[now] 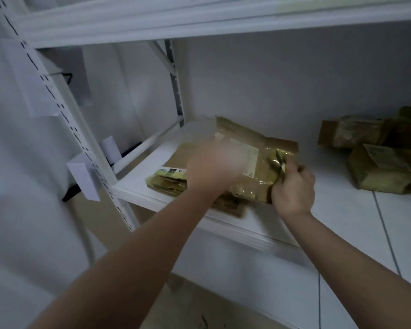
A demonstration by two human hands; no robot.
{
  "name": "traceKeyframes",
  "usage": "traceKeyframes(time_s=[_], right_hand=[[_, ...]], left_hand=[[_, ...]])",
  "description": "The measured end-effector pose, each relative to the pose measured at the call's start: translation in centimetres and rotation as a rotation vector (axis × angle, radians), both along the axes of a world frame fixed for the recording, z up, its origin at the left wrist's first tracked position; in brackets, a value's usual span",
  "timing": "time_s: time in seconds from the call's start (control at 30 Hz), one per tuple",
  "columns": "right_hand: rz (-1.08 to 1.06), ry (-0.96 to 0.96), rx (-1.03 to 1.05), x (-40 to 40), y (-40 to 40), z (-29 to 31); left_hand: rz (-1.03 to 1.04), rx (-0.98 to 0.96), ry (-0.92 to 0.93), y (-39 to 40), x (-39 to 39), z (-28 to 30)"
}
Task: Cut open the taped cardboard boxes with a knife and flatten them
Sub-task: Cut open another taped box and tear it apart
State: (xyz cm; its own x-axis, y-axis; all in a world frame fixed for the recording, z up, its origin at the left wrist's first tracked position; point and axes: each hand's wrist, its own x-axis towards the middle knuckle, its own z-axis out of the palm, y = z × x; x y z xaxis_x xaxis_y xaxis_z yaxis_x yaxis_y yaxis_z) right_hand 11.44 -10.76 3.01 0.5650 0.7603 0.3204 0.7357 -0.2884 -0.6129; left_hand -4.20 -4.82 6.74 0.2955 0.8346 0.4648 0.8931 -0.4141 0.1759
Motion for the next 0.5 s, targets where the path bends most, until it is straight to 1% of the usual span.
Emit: traceKeyframes(time_s=[0.1,0.17,0.3,0.37,0.5], right_hand=[[0.037,-0.020,0.009,-4.1,3.1,2.4],[0.049,-0.034,-0.001,-6.4,4.8,3.4],[0.043,-0.029,-0.049,-9.2,7.4,3.4],[0.037,-0.025,-0.124,-9.9,8.2,2.3],[0.027,-0.096,-0.402,-10.0,8.7,-0.1]], left_hand=[[0.022,0.018,0.023,3.8,-4.9,1.6],[0.013,0.023,0.006,5.8,-7.4,2.2],[-0.015,0.001,-0.015,8.7,-10.1,2.0],[-0.019,-0.068,-0.006,10.0,-10.7,0.8],[-0.033,-0.250,0.122,11.3,-10.7,-3.0]])
